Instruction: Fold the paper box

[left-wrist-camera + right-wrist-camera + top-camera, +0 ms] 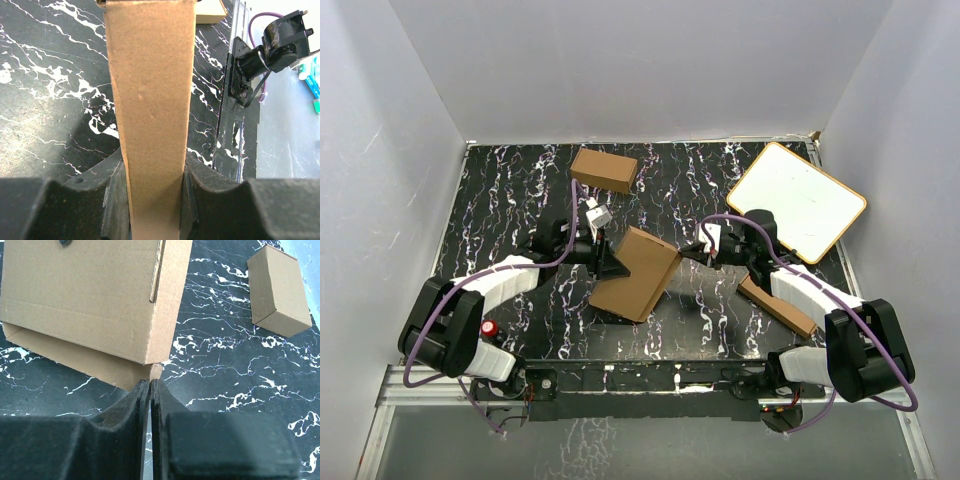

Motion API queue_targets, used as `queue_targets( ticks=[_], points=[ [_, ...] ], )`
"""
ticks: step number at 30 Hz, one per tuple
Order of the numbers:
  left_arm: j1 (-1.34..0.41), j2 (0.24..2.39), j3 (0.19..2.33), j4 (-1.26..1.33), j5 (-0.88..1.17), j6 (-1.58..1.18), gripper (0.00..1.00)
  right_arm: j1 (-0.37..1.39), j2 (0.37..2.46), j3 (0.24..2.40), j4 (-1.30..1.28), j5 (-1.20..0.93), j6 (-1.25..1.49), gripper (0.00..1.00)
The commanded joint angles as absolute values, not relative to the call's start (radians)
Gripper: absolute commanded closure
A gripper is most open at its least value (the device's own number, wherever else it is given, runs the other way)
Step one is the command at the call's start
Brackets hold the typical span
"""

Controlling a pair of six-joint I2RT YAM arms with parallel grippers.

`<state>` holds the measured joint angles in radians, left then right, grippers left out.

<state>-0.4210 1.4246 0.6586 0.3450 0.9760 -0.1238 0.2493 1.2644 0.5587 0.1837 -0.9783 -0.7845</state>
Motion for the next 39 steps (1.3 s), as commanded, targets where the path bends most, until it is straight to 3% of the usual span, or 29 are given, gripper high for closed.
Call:
queue_targets(
  ticks=[1,39],
  points=[
    [-0.423,1.396,0.641,0.353,0.976,-0.068,1.00,0.263,1.247,0.533,0.199,-0.996,-0.828,0.90],
    [-0.425,1.420,0.684,0.292,0.987,-0.008,1.00,0.303,1.220,0.575,0.155,-1.027,-0.823,0.92]
  ],
)
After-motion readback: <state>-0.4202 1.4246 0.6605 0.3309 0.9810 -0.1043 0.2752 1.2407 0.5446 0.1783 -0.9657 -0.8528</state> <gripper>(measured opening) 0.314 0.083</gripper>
